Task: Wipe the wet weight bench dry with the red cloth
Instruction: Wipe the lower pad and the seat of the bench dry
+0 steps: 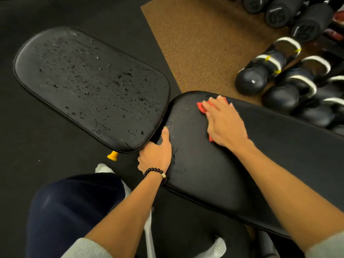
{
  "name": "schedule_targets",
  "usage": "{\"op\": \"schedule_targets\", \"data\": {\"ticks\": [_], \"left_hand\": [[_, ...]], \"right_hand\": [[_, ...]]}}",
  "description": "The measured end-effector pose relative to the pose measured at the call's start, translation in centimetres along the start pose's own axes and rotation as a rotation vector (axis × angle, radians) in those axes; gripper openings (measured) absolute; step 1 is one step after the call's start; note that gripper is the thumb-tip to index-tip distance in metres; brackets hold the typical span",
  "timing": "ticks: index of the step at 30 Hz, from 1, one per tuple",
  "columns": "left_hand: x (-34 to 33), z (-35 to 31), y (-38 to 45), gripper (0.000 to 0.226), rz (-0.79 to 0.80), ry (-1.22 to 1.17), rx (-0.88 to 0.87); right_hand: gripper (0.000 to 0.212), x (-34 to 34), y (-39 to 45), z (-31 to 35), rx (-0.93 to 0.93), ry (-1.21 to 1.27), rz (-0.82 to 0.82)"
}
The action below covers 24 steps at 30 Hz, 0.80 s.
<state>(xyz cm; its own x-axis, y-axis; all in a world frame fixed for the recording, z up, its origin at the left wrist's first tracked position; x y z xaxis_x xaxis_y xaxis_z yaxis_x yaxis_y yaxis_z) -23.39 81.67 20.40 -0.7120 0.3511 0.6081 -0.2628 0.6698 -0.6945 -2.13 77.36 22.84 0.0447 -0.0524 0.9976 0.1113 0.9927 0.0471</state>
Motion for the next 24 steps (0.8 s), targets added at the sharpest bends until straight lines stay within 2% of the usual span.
{"op": "schedule_targets", "data": {"ticks": [4, 6, 8, 11, 13, 14, 16, 18, 19, 20, 22, 24], "left_hand": [[0.2, -0.1, -0.5, 0.082, -0.007, 0.003, 0.001], [0.3, -0.1, -0.6, 0.081, -0.009, -0.001, 0.001], [0.4, -0.2, -0.6, 0.082, -0.017, 0.001, 0.001], [0.3, -0.1, -0.5, 0.084, -0.031, 0.004, 0.000], [0.3, -0.1, -0.4, 0.082, -0.028, 0.001, 0.008], [0.2, -0.2, -0.4, 0.079, -0.022, 0.004, 0.010], [0.2, -0.1, -0.5, 0.073, -0.016, 0.008, 0.008], [0.3, -0.1, -0.6, 0.073, -0.012, 0.006, 0.007], [0.3, -0.1, -0.5, 0.076, -0.007, 0.006, 0.009], [0.3, -0.1, -0.5, 0.078, -0.005, 0.009, 0.010], [0.3, -0.1, -0.5, 0.081, -0.008, 0.012, 0.007], [0.3, -0.1, -0.4, 0.082, -0.015, 0.006, 0.006]], "right_hand": [[0.037, -0.5, 4.6, -2.2, -0.235, -0.022, -0.005], [0.038, -1.2, 5.9, -0.4, -0.235, -0.026, 0.003], [0.042, -1.7, 5.2, 2.4, -0.039, -0.023, 0.030], [0.044, -1.2, 1.3, 4.7, 0.406, 0.123, 0.147], [0.043, -0.7, 1.1, 3.1, 0.466, 0.158, 0.184], [0.044, -0.8, 2.0, 2.0, 0.390, 0.144, 0.156], [0.045, -1.2, 4.5, 0.3, 0.122, 0.066, 0.099], [0.046, -1.6, 6.6, 1.2, -0.114, 0.000, 0.072], [0.045, -1.9, 7.3, 2.5, -0.150, -0.009, 0.061], [0.044, -2.2, 7.6, 4.2, -0.105, -0.008, 0.061], [0.042, -2.8, 6.5, 6.7, 0.145, 0.000, 0.097], [0.043, -2.1, 3.7, 6.8, 0.292, 0.122, 0.122]]}}
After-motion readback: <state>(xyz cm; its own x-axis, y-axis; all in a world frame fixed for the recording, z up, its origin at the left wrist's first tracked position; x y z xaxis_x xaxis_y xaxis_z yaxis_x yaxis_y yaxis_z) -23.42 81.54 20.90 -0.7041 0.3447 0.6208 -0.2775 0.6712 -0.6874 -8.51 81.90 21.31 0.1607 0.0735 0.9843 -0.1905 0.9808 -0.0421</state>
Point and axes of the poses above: each hand's wrist, its own y-axis towards the middle knuckle, its own x-axis out of the back of the hand, z = x × y, the point moved 3 cm from there along y, towards the middle knuckle, and after that the axes turned 14 degrees about x, right-handed, at the moved point
